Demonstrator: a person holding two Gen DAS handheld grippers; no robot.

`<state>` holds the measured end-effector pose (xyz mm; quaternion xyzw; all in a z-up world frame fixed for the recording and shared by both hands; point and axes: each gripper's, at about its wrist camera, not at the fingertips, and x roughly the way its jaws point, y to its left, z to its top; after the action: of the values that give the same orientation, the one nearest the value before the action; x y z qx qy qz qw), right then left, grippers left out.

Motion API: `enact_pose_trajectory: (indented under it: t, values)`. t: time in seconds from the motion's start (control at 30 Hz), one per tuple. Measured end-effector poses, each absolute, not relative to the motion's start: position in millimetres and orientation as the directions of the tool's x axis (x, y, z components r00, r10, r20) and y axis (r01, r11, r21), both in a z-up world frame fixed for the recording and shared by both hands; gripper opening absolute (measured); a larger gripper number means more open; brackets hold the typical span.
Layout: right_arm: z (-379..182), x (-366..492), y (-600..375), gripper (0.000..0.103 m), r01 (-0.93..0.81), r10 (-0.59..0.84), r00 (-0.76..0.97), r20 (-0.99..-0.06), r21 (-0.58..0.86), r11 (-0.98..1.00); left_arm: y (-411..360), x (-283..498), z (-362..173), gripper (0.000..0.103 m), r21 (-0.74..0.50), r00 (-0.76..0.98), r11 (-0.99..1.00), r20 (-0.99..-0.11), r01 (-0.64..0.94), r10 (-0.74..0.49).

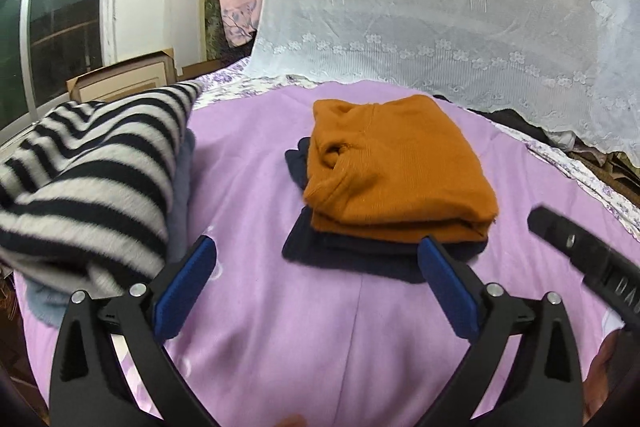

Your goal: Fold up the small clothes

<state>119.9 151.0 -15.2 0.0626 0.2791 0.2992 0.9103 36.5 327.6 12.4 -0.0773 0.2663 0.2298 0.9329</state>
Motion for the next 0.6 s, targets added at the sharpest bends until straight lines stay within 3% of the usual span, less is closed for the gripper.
enact_pose_trajectory:
  t: [0.2,0.6]
  values:
    - [-23,99,137,0.055,-0.501,0.568,0.668,-0.481,0.274,0.821,314,18,11,0.098,-0.009,0.76,0.886,-0.52,-0.463,0.391]
    - [-19,72,134,0.071,-0.51,0.528,0.723,-0.446,0.171,0.843,298,12,9,0.098,0.015,0.758,0.885,-0.509,-0.466,0.408]
